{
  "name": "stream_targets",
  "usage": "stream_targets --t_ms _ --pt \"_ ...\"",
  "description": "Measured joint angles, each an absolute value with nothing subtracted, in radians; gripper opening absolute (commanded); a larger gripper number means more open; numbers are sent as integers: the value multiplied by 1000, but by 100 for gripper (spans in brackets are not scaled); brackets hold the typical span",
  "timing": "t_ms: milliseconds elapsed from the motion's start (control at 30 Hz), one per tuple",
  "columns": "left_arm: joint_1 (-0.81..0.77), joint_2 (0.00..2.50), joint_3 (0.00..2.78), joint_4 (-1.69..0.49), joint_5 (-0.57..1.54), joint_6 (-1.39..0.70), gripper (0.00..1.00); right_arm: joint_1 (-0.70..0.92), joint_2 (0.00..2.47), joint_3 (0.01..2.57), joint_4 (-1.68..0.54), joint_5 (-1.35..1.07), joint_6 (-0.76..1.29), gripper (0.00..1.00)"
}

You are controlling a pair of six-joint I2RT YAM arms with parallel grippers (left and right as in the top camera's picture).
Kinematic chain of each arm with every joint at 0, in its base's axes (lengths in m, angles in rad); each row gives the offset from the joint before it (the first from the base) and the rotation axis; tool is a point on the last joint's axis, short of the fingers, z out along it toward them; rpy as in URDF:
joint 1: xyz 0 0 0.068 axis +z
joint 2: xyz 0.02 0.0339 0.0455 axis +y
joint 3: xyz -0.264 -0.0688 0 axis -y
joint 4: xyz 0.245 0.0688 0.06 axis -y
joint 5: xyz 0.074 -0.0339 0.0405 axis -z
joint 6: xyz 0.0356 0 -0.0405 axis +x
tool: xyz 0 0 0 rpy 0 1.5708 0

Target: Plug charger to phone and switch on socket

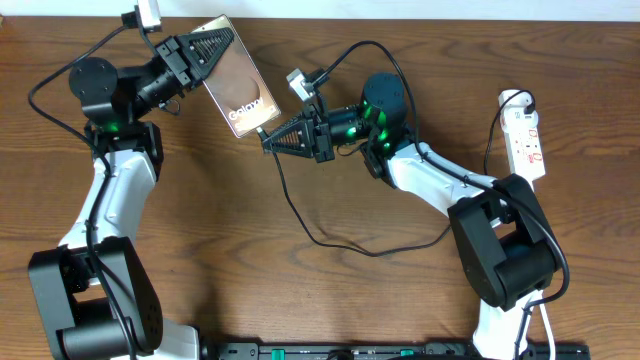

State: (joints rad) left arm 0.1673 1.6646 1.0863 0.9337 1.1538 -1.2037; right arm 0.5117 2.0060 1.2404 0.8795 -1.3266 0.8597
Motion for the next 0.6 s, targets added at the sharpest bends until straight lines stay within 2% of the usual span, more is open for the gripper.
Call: stream_targets --t_ms 600 --pt "167 1665 1086 905 1153 -1204 7 503 2006 1240 879 -1327 888 1"
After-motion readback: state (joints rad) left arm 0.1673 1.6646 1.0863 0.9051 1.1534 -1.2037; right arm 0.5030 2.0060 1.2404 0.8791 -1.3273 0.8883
